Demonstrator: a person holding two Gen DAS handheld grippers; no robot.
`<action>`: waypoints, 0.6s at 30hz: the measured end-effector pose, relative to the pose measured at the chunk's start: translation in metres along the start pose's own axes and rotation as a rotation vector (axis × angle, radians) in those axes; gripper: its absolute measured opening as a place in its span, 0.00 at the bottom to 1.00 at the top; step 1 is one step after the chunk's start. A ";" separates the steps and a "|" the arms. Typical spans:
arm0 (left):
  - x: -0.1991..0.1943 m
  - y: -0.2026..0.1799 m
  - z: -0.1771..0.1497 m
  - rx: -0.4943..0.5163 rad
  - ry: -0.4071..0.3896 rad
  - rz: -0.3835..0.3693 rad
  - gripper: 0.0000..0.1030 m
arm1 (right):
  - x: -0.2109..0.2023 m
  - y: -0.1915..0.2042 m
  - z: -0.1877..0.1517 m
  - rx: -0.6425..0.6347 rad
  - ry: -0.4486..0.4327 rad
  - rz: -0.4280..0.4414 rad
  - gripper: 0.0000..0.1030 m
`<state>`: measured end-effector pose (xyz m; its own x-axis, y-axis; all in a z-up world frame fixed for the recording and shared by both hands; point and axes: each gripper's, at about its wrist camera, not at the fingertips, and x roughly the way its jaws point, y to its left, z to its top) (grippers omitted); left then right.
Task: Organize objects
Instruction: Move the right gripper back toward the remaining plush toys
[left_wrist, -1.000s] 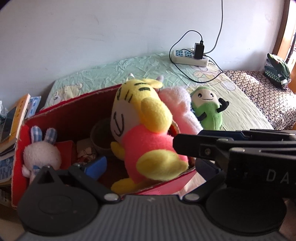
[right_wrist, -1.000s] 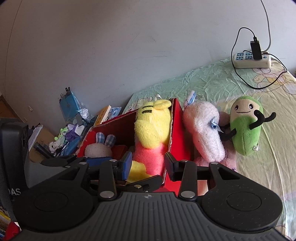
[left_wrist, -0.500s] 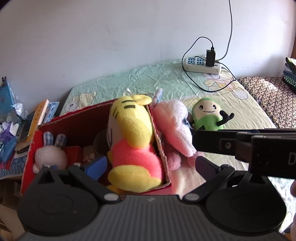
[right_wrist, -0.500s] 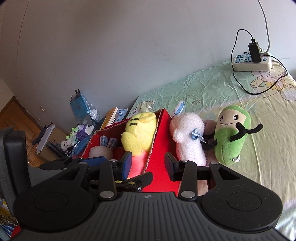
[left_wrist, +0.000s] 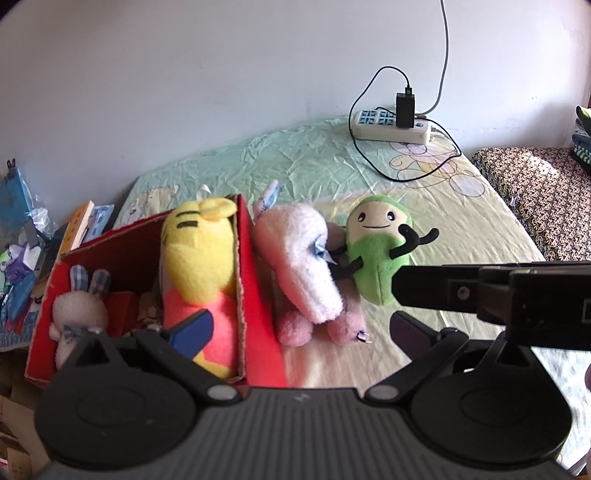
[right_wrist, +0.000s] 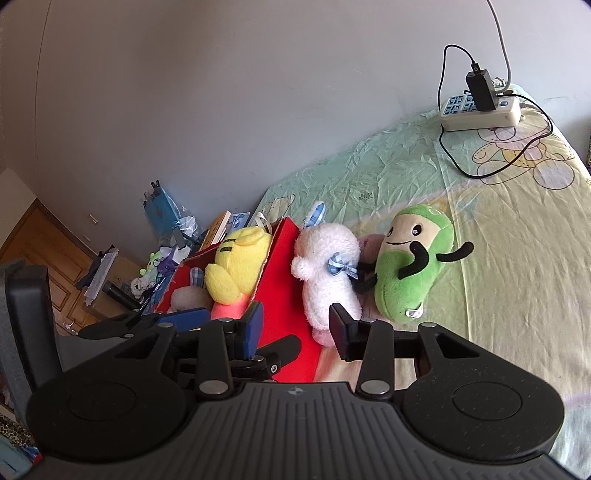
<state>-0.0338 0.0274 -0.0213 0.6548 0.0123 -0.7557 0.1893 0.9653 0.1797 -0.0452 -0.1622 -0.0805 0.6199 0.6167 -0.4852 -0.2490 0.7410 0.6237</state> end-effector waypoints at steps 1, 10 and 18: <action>0.001 -0.004 0.000 0.001 0.002 0.001 0.99 | -0.001 -0.004 0.001 0.002 0.003 0.002 0.42; 0.008 -0.036 0.001 0.015 0.032 0.018 0.99 | -0.013 -0.033 0.001 0.030 0.026 0.017 0.42; 0.022 -0.053 -0.008 0.035 0.061 -0.014 0.99 | -0.014 -0.060 -0.005 0.082 0.050 -0.001 0.42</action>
<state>-0.0348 -0.0216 -0.0527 0.6063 0.0161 -0.7951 0.2241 0.9558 0.1902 -0.0423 -0.2139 -0.1140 0.5814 0.6300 -0.5148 -0.1855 0.7188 0.6700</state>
